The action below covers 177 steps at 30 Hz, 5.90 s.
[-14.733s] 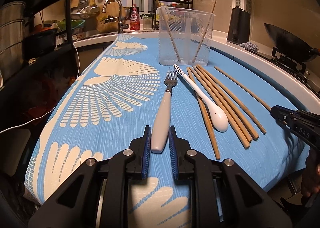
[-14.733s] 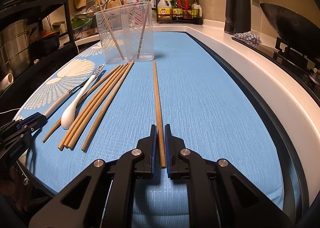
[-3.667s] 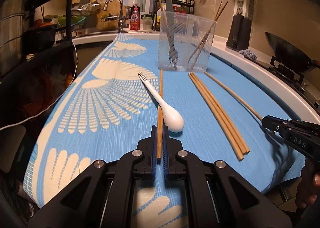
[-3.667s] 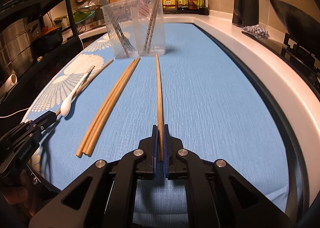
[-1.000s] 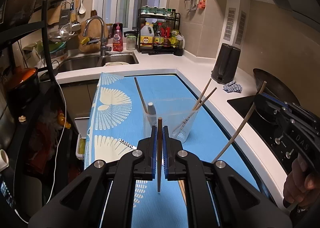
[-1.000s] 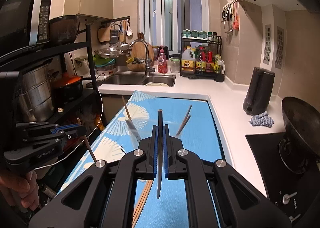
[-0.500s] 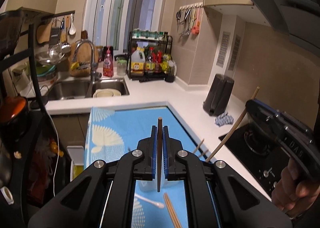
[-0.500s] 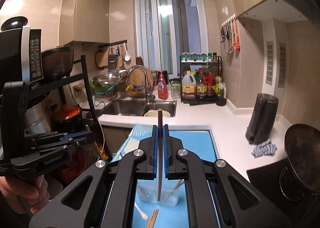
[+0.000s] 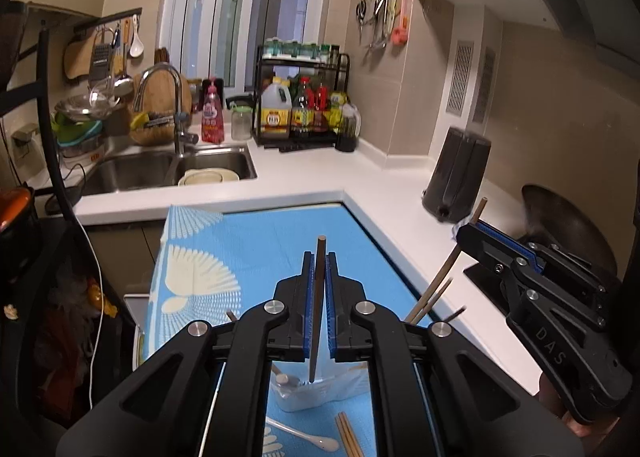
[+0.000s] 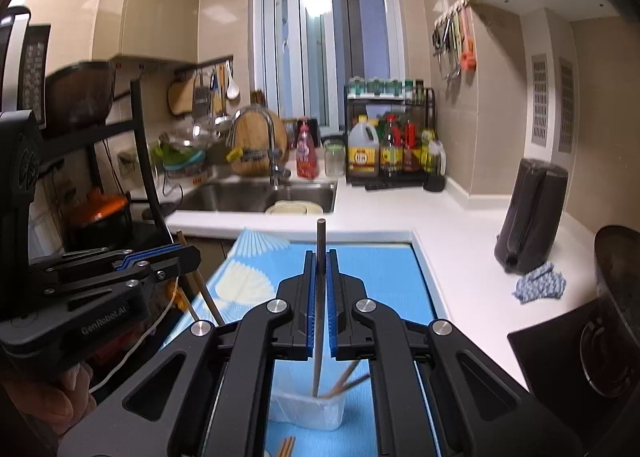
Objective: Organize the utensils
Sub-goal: 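Lower both chopsticks into the container and open both tools, then move both open tools back to the remaining chopsticks on the cloth, then close the right tool on a chopstick while the left tool grasps another chopstick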
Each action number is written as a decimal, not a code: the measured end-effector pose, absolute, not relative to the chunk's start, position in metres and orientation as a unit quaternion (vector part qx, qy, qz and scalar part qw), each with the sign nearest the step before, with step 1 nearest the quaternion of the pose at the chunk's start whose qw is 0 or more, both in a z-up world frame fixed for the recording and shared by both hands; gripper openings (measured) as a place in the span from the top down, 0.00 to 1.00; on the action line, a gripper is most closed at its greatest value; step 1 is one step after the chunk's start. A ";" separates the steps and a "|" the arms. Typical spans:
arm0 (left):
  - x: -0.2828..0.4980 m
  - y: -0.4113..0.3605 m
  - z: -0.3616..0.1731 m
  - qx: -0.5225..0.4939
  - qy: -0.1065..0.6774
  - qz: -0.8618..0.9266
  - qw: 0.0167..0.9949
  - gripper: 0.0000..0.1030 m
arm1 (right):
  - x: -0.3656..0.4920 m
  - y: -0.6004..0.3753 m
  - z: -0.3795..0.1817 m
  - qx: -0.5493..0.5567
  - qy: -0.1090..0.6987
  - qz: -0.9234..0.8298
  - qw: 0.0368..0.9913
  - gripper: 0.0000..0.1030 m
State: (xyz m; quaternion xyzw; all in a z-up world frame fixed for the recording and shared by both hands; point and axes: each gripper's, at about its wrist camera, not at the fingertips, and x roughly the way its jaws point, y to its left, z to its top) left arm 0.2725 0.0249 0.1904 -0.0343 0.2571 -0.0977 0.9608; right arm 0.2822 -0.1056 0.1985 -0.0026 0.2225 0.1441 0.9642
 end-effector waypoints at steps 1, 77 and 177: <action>0.272 0.024 0.183 -0.034 0.262 -0.100 0.959 0.95 | 0.282 -0.105 0.193 -0.003 0.232 0.147 0.962 0.94; 0.039 0.030 -0.030 -0.039 0.308 -0.044 0.949 0.79 | 0.080 -0.086 -0.038 -0.008 0.412 0.205 0.888 0.85; 0.042 -0.009 -0.044 -0.010 0.307 -0.073 0.949 0.93 | 0.065 -0.151 -0.043 -0.004 0.380 0.076 0.922 0.90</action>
